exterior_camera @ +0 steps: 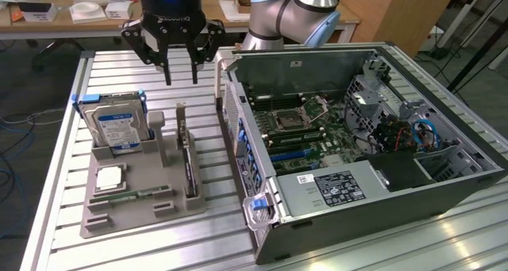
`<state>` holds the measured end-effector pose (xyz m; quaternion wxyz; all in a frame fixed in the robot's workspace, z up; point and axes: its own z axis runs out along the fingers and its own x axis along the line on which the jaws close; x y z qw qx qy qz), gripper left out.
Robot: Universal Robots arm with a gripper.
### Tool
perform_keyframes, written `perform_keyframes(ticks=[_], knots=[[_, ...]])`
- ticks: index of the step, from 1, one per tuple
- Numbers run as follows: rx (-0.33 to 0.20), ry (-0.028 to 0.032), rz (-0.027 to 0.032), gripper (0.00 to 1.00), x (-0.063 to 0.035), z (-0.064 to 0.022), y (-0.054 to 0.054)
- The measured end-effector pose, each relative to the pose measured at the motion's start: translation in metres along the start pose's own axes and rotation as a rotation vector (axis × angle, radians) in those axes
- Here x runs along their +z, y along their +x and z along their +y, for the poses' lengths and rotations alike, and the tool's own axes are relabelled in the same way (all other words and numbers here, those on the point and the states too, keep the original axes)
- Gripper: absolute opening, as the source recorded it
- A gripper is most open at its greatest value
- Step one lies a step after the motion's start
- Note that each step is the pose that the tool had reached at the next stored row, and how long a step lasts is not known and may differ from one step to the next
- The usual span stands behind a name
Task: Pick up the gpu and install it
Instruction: 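Pick up the gpu and move the gpu toward the slot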
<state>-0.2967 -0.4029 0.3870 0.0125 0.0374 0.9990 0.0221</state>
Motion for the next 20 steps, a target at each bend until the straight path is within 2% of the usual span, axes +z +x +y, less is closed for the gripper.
perform_keyframes(ticks=[11, 20], knots=[[0.0, 0.0, 0.0, 0.47, 0.0003, -0.001, 0.0], [0.0, 0.0007, -0.0002, 0.47, 0.0047, -0.0152, -0.001]])
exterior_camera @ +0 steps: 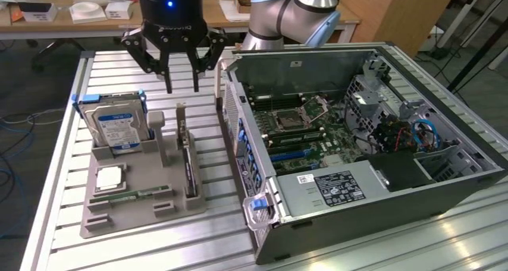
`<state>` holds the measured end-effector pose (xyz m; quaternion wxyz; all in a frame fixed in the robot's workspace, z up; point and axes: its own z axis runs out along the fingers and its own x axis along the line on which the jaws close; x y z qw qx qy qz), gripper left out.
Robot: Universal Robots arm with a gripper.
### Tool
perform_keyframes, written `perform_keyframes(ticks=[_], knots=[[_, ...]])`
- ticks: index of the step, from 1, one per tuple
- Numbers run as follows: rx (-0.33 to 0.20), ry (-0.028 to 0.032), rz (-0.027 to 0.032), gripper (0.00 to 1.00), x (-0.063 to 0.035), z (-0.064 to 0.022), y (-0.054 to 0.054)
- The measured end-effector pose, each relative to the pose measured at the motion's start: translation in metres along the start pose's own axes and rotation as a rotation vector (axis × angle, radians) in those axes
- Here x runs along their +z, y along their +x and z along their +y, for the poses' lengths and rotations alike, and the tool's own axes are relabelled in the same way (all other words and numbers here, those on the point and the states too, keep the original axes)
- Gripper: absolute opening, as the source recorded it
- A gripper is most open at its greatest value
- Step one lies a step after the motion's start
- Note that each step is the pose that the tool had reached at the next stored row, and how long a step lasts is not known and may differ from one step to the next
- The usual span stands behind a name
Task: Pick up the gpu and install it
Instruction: 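Pick up the gpu and move the gpu toward the slot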
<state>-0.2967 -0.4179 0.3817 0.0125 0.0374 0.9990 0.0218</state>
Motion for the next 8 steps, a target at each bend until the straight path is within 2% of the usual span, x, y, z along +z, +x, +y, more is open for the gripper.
perform_keyframes(ticks=[8], knots=[[0.0, 0.0093, -0.0005, 0.47, 0.0038, -0.0025, -0.0001]])
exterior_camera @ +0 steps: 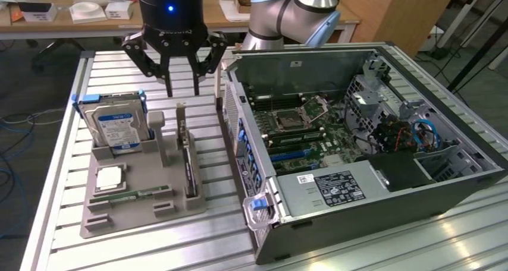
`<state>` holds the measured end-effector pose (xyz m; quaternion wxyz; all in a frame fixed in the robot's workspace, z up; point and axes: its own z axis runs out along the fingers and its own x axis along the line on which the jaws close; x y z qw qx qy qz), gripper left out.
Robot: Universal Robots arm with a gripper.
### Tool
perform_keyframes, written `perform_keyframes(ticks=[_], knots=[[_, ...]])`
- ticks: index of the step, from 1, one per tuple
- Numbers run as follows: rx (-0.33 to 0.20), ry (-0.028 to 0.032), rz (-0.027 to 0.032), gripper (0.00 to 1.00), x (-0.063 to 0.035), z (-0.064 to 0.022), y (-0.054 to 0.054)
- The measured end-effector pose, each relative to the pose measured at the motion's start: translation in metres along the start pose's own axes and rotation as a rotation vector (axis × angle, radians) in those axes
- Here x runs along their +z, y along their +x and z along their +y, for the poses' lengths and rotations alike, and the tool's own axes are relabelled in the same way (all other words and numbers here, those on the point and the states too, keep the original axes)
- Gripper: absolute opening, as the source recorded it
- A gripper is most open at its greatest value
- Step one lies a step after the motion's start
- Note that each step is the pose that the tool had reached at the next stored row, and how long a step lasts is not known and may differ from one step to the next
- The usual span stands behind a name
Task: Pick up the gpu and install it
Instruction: 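Pick up the gpu and move the gpu toward the slot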
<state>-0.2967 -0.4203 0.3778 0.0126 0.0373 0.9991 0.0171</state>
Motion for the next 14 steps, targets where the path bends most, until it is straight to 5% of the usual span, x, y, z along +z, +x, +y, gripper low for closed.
perform_keyframes(ticks=[14], knots=[[0.0, 0.0117, -0.0009, 0.47, 0.0063, -0.0011, 0.0001]])
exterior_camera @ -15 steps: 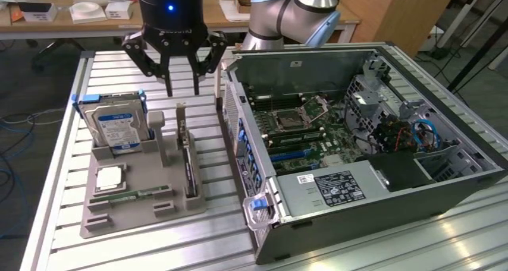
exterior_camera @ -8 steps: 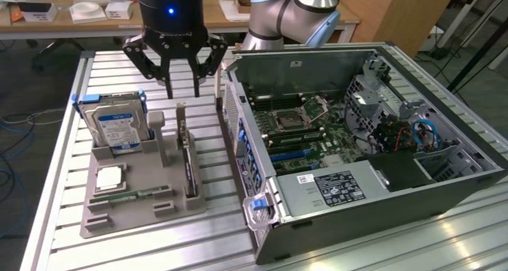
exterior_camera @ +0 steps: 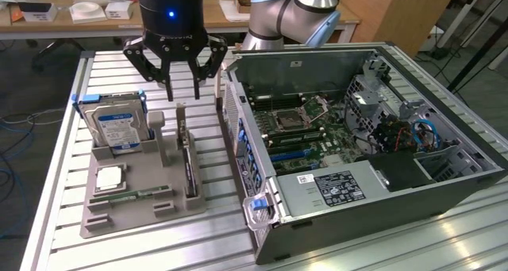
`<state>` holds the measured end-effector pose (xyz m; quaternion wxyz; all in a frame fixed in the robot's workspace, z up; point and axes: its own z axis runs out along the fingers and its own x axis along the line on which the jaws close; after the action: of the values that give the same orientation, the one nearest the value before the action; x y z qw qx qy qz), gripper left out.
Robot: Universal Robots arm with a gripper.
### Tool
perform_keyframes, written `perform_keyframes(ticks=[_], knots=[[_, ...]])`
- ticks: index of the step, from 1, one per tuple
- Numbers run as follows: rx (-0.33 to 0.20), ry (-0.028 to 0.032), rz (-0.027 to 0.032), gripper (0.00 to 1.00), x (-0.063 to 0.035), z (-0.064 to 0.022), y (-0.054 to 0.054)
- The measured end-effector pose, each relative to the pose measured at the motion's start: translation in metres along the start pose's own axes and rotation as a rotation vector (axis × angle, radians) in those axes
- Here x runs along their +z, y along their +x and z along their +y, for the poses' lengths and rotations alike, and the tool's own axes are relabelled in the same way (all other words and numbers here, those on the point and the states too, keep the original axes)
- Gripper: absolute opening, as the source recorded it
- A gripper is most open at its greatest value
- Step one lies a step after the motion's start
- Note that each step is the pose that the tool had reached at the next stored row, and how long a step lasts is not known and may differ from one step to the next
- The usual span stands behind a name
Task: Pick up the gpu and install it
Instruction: 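Pick up the gpu and move the gpu toward the slot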
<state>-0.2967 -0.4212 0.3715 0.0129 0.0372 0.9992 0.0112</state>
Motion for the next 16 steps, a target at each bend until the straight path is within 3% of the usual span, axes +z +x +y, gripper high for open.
perform_keyframes(ticks=[16], knots=[[0.0, 0.005, -0.0014, 0.47, 0.0139, -0.0016, 0.0]])
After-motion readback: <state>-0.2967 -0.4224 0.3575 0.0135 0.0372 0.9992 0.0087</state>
